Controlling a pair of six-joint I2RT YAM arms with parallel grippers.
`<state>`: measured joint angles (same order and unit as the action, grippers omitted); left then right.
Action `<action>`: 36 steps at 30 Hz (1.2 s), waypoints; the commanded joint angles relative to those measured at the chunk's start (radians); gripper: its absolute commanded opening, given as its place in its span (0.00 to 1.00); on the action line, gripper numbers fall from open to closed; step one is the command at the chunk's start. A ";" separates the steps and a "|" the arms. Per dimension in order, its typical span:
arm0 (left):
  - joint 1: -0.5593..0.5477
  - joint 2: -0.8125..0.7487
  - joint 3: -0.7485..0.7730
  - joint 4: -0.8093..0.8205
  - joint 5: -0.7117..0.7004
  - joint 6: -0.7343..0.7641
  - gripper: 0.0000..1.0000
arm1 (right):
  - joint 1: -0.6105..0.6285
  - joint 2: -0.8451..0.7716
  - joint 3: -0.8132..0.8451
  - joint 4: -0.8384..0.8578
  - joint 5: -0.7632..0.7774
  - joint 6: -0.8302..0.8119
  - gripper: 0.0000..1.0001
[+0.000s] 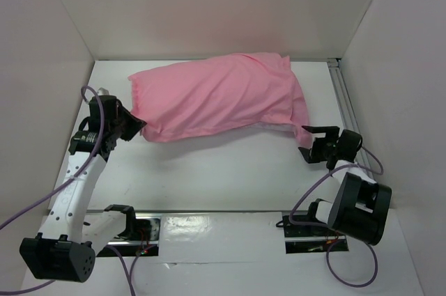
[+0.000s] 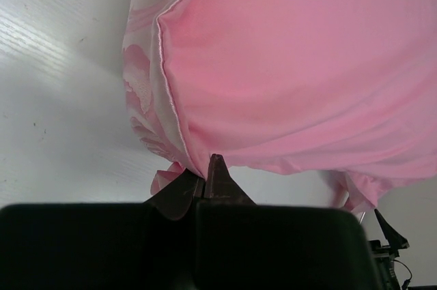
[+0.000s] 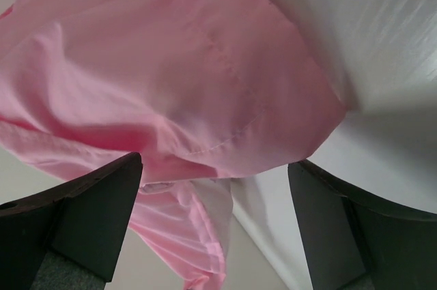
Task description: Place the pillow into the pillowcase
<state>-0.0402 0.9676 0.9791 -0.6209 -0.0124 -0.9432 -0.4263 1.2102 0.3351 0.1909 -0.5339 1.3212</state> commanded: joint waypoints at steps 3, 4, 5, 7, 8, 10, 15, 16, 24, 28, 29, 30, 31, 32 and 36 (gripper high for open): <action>-0.003 -0.023 0.029 0.047 0.038 0.032 0.00 | -0.006 0.057 -0.007 0.146 0.069 0.023 0.94; 0.006 -0.023 0.029 0.047 0.049 0.032 0.00 | -0.006 0.107 -0.007 0.178 0.069 0.038 0.94; 0.006 -0.023 0.038 0.047 0.049 0.032 0.00 | -0.006 0.135 -0.007 0.232 0.069 0.052 0.94; 0.006 -0.023 0.050 0.047 0.049 0.041 0.00 | -0.006 0.204 0.011 0.283 0.069 0.070 0.91; 0.006 -0.023 0.050 0.047 0.049 0.041 0.00 | -0.006 0.218 0.012 0.326 0.080 0.070 0.77; 0.016 -0.023 0.072 0.047 0.058 0.052 0.00 | -0.006 0.229 0.060 0.311 0.089 0.049 0.47; 0.057 0.040 0.159 0.035 0.100 0.093 0.00 | -0.031 0.112 0.214 0.049 0.138 -0.103 0.00; 0.069 0.055 0.214 0.035 0.127 0.093 0.00 | -0.040 0.076 0.243 -0.049 0.138 -0.132 0.00; 0.341 0.160 0.616 -0.066 0.259 0.141 0.00 | -0.201 0.055 0.777 -0.438 0.034 -0.464 0.00; 0.370 0.253 0.904 -0.158 0.275 0.150 0.00 | -0.201 0.115 1.002 -0.522 -0.031 -0.530 0.00; 0.370 0.263 0.988 -0.168 0.260 0.150 0.00 | -0.201 0.124 1.054 -0.574 -0.031 -0.549 0.00; 0.370 0.272 1.024 -0.177 0.249 0.150 0.00 | -0.201 0.124 1.159 -0.605 -0.031 -0.591 0.00; 0.370 0.272 1.059 -0.187 0.232 0.161 0.00 | -0.201 0.124 1.211 -0.632 -0.022 -0.608 0.00; 0.370 0.272 1.123 -0.200 0.198 0.161 0.00 | -0.201 0.124 1.257 -0.681 -0.011 -0.619 0.00; 0.370 0.281 1.190 -0.227 0.172 0.204 0.00 | -0.201 0.114 1.453 -0.737 -0.026 -0.677 0.00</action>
<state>0.2844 1.2625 2.1098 -0.9295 0.3214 -0.8021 -0.5827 1.3407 1.6493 -0.5228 -0.6674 0.7494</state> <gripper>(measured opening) 0.033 0.011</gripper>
